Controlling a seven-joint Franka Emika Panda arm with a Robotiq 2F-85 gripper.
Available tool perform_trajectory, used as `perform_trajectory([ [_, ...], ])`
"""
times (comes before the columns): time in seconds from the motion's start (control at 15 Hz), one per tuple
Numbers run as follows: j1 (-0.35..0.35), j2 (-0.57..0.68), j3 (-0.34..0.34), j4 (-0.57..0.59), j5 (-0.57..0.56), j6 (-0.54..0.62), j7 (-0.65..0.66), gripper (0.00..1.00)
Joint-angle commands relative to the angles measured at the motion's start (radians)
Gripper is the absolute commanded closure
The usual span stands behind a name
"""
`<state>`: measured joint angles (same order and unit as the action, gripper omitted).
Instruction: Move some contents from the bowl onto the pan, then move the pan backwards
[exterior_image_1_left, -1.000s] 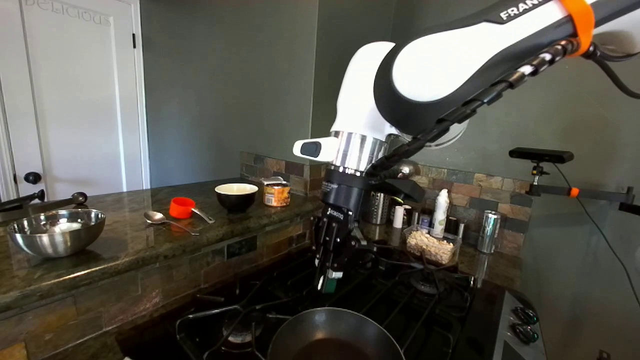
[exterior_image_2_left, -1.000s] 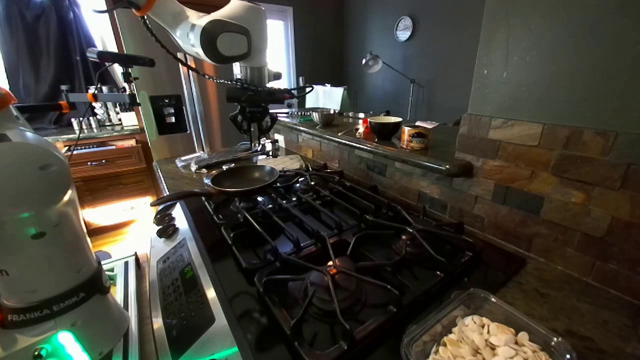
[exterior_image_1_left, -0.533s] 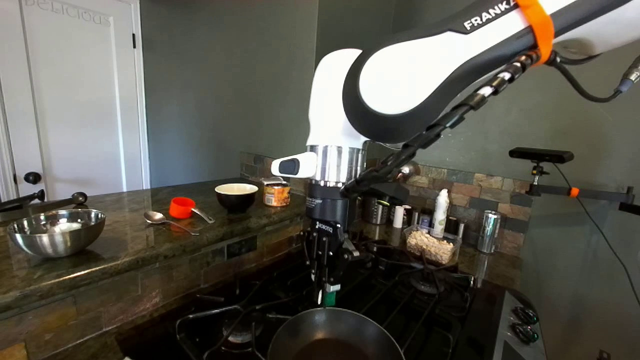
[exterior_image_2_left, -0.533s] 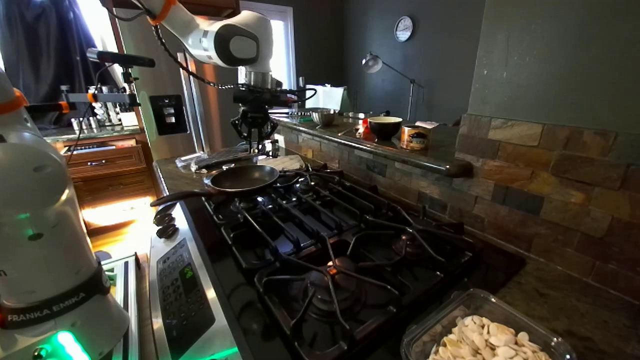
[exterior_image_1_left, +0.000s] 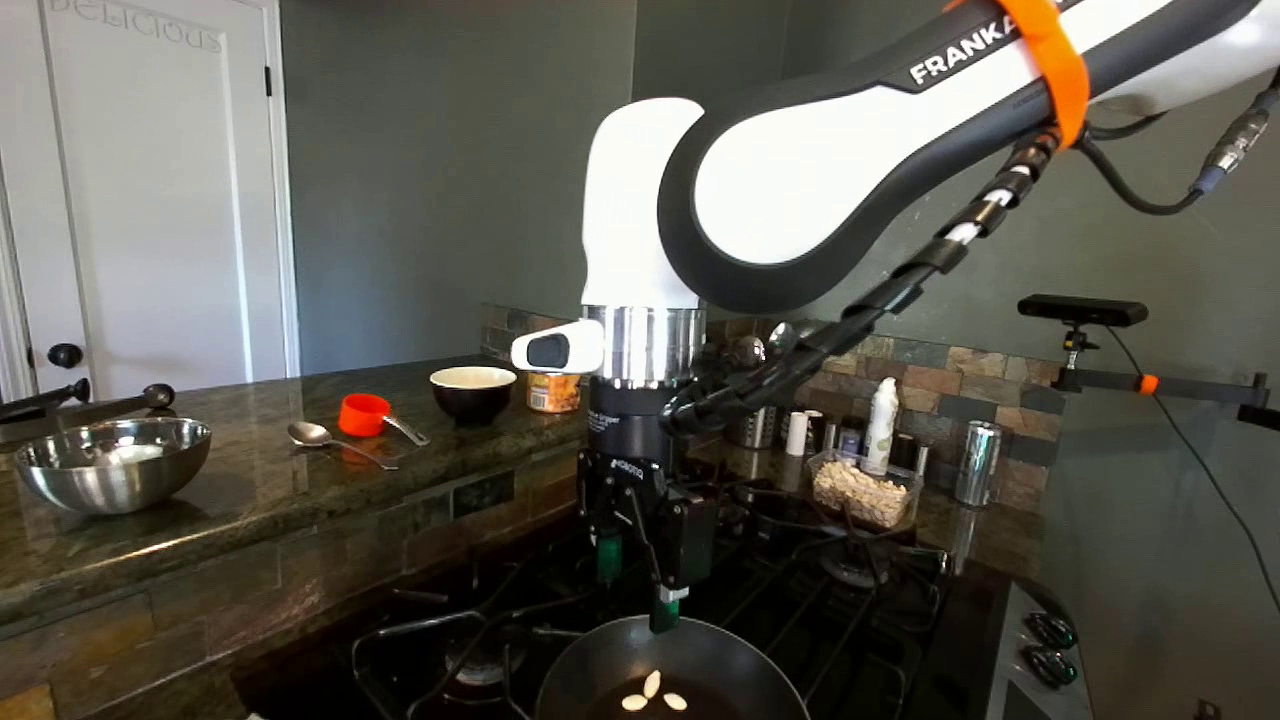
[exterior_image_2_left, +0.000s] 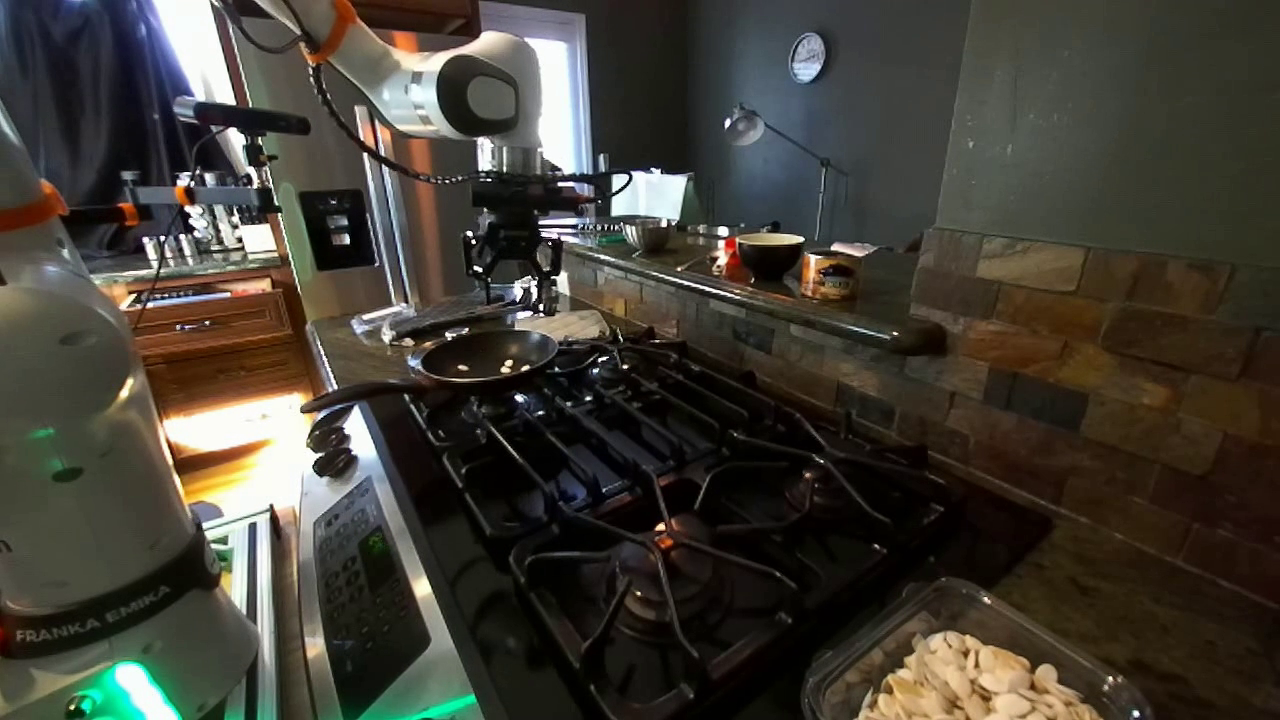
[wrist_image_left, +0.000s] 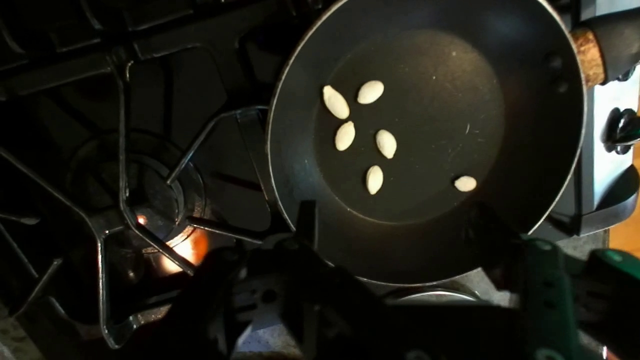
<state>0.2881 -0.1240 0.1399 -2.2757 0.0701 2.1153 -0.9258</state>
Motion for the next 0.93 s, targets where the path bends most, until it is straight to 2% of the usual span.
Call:
perform_trajectory([
  [0.0, -0.015, 0.005, 0.023, 0.017, -0.015, -0.04, 0.012, 0.0],
  [0.6, -0.021, 0.004, 0.025, 0.026, -0.022, -0.045, 0.021, 0.0],
  [0.87, -0.047, -0.045, 0.011, 0.032, -0.003, -0.053, 0.055, 0.0],
])
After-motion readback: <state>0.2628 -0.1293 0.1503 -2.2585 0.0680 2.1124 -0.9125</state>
